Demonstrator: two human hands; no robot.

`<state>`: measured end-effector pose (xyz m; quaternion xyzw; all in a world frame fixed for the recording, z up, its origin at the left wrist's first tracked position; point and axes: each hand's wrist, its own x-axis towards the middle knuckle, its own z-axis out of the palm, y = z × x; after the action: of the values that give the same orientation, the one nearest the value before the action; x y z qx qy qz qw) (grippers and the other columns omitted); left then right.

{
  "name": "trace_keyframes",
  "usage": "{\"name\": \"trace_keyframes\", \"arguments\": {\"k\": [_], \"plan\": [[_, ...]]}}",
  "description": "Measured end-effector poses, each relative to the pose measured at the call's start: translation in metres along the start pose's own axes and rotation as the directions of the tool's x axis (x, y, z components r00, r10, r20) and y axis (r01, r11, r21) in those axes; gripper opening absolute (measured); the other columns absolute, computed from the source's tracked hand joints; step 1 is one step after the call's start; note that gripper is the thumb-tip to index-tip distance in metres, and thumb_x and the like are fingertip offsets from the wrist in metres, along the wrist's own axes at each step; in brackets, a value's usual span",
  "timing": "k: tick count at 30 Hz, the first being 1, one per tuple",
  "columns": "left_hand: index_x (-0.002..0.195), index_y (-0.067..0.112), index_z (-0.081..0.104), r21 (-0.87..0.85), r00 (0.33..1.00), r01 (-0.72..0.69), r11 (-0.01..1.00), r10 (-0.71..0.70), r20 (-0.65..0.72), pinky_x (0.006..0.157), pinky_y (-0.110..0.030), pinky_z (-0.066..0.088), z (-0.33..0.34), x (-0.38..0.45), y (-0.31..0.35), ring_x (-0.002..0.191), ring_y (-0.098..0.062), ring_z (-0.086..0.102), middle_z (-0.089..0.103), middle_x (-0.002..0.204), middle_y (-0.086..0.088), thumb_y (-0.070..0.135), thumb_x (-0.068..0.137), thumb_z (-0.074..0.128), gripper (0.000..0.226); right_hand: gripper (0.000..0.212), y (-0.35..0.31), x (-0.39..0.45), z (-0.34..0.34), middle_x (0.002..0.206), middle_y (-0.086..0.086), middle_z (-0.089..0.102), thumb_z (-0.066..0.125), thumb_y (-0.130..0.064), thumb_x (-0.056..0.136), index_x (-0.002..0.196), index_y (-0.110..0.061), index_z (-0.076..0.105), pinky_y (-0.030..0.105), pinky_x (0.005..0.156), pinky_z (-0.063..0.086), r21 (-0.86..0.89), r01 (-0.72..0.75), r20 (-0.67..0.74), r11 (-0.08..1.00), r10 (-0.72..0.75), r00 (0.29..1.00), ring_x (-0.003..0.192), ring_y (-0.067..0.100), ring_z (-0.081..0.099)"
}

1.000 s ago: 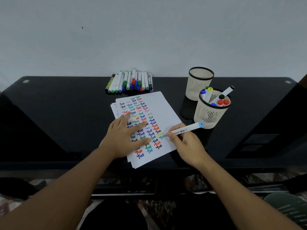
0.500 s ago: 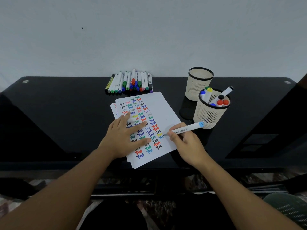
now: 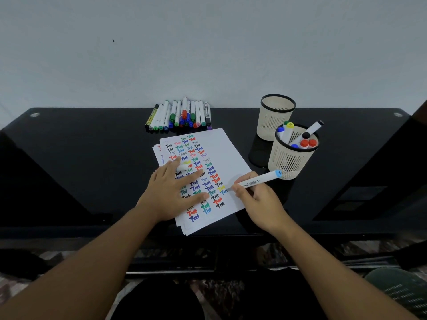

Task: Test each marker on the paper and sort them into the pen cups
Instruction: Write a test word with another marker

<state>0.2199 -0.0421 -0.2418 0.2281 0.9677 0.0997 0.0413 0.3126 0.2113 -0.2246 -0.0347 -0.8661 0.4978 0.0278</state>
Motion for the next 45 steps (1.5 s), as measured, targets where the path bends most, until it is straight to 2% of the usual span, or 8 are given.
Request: {"name": "trace_keyframes", "arguments": {"k": [9,15,22,25,29,33,37,45], "plan": [[0.148,0.069,0.016,-0.049,1.0,0.009,0.999,-0.009,0.003,0.126,-0.05,0.003,-0.003,-0.001,0.002,0.156,-0.025,-0.003,-0.007,0.17,0.001,0.1,0.074,0.022,0.081,0.005,0.002,0.0,0.0,0.092,-0.011,0.066,0.061,-0.037,0.104,0.108,-0.035,0.06,0.031,0.081,0.054,0.13,0.019,-0.06,0.991,-0.011,0.998,0.091,0.008,0.063],[0.159,0.046,0.018,-0.349,0.96,0.101,0.932,-0.184,-0.213,0.123,-0.052,0.021,-0.007,-0.005,0.001,0.153,-0.027,0.014,0.014,0.168,-0.003,0.064,0.097,0.046,0.071,0.017,-0.004,0.003,-0.004,0.078,-0.009,0.062,0.058,-0.022,0.106,0.113,-0.035,0.067,0.02,0.078,0.052,0.286,0.061,-0.015,0.956,-0.059,0.998,0.078,0.007,0.059],[0.132,0.024,0.064,-0.366,0.907,0.163,0.916,-0.285,-0.311,0.11,-0.049,0.039,0.007,0.004,-0.014,0.13,-0.024,0.034,0.044,0.138,-0.003,0.039,0.102,0.055,0.035,0.074,-0.021,0.024,-0.015,0.134,-0.018,0.058,0.049,0.006,0.097,0.145,-0.048,0.038,0.023,0.099,0.046,0.009,0.037,0.257,0.999,-0.038,0.966,0.127,0.001,0.054],[0.125,0.027,0.067,-0.393,0.896,0.114,0.912,-0.266,-0.357,0.105,-0.043,0.042,0.005,0.004,-0.013,0.122,-0.017,0.035,0.046,0.128,0.003,0.035,0.101,0.059,0.026,0.046,-0.038,0.035,-0.006,0.138,-0.013,0.057,0.047,-0.015,0.106,0.14,-0.045,0.051,0.024,0.104,0.039,0.132,-0.006,0.237,0.991,-0.025,0.971,0.127,0.003,0.054],[0.127,0.024,0.067,-0.388,0.891,0.041,0.921,-0.209,-0.403,0.101,-0.04,0.043,0.004,0.003,-0.012,0.112,-0.009,0.034,0.055,0.122,0.007,0.03,0.101,0.06,0.027,0.02,-0.049,0.052,0.007,0.118,-0.003,0.062,0.057,-0.026,0.107,0.12,-0.041,0.061,0.039,0.094,0.058,0.179,0.024,0.07,0.984,-0.037,0.997,0.097,0.016,0.07],[0.129,0.023,0.066,-0.392,0.89,0.038,0.919,-0.21,-0.406,0.102,-0.044,0.044,0.001,0.003,-0.011,0.119,-0.016,0.043,0.064,0.126,0.004,0.029,0.102,0.059,0.028,0.046,-0.054,0.061,0.008,0.118,-0.009,0.065,0.06,-0.034,0.105,0.144,-0.04,0.036,0.025,0.078,0.055,-0.103,0.059,0.185,0.993,-0.039,0.982,0.098,0.012,0.068],[0.13,0.023,0.066,-0.411,0.885,0.045,0.911,-0.228,-0.407,0.1,-0.045,0.047,-0.001,0.001,-0.01,0.12,-0.017,0.047,0.067,0.124,0.004,0.03,0.103,0.058,0.03,0.028,-0.054,0.068,0.002,0.121,-0.01,0.071,0.059,-0.036,0.105,0.133,-0.034,0.06,0.042,0.095,0.053,-0.519,0.198,0.203,0.832,-0.105,0.974,0.105,0.015,0.066],[0.128,0.025,0.067,-0.416,0.879,-0.007,0.91,-0.192,-0.436,0.096,-0.044,0.048,-0.002,0.0,-0.009,0.115,-0.016,0.049,0.069,0.12,0.006,0.03,0.102,0.059,0.028,0.027,-0.05,0.072,0.005,0.117,-0.008,0.073,0.056,-0.037,0.106,0.132,-0.041,0.061,0.044,0.093,0.051,-0.553,0.251,0.233,0.794,-0.142,0.962,0.098,0.015,0.063]]}}
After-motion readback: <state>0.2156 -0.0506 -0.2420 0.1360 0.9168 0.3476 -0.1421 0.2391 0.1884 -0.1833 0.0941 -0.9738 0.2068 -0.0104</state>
